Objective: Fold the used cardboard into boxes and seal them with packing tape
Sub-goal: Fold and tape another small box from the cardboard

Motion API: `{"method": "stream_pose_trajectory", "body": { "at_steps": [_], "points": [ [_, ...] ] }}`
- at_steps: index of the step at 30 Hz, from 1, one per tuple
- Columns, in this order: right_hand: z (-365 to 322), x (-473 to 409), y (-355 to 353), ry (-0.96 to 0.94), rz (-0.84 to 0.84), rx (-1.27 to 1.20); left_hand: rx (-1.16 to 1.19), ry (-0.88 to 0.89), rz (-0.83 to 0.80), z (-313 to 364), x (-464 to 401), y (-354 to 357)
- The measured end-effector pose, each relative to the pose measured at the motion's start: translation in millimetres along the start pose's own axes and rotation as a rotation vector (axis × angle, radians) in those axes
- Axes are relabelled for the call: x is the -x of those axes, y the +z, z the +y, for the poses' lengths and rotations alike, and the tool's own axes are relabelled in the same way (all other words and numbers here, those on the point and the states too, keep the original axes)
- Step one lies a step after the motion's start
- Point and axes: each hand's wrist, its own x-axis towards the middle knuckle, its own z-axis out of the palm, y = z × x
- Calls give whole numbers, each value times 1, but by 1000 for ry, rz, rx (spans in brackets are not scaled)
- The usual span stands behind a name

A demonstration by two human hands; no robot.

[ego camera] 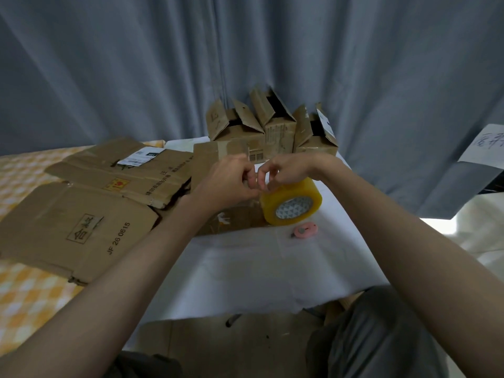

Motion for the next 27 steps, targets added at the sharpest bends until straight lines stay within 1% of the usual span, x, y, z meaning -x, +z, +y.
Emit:
{"method": "stream_pose_trajectory", "body": {
  "at_steps": [4,9,12,14,16,18,21,24,27],
  "points": [
    [1,-3,1,26,-5,29,-12,-32,17,7,3,0],
    [-4,-14,4,133,-67,253,-25,-31,7,11,7,-2],
    [8,-11,3,178,-53,330,-33,-52,25,8,12,-2],
    [22,-2,0,168,20,254,-53,-33,51,10,16,-1],
    [33,8,-2,140,119,120,-106,-15,68,13,19,2],
    [38,18,1,103,206,2,-191,18,68,14,23,7],
    [37,27,13,68,333,-86,-294,76,42,15,28,13],
    [30,37,25,41,458,-241,-242,30,30,17,23,9],
    [23,49,34,14,564,-403,-117,-5,93,27,11,3]
  ]
}}
